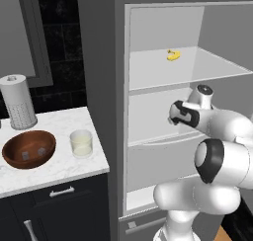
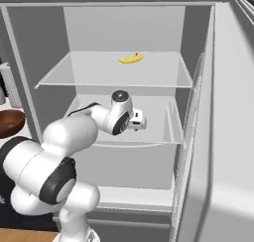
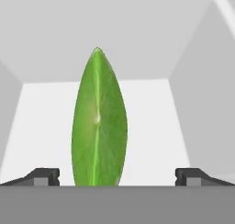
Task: Grab a lemon wedge from the fridge and one ice cube from the ice bowl, and put them in the glass of lemonade.
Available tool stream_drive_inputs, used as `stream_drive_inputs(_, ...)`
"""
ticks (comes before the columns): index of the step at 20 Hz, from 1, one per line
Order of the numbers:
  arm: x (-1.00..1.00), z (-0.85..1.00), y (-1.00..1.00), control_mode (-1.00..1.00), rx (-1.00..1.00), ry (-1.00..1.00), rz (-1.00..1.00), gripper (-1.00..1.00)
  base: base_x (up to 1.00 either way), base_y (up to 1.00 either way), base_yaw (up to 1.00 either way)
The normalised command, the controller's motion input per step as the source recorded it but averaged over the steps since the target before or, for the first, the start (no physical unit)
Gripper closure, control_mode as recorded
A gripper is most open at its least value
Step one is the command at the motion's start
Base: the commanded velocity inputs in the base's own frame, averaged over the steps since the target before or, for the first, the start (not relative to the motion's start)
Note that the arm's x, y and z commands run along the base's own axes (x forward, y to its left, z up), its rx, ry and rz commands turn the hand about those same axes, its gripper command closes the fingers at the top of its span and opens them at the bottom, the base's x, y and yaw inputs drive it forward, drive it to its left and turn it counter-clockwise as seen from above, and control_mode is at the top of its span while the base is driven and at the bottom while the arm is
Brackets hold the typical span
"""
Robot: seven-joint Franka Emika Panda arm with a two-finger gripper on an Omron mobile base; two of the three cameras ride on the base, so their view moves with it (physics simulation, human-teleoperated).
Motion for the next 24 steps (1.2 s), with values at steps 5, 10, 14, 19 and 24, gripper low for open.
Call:
stream_drive_inputs(5,0.50,0.00,0.00,-1.00,0.00,0.00,0.00,-1.00,0.00,0.00,0.00)
stream_drive_inputs(10,0.23,0.00,0.00,-1.00,0.03,0.00,0.00,-1.00,0.00,0.00,0.00)
stream_drive_inputs(14,-0.08,-0.01,-0.20,-1.00,0.08,-0.05,0.03,-1.00,0.00,0.00,0.00)
stream_drive_inputs(19,0.00,0.00,-0.05,-1.00,0.11,-0.14,0.04,-1.00,0.00,0.00,0.00)
stream_drive_inputs(24,0.04,0.02,0.00,-1.00,0.03,-0.08,0.04,-1.00,0.00,0.00,0.00)
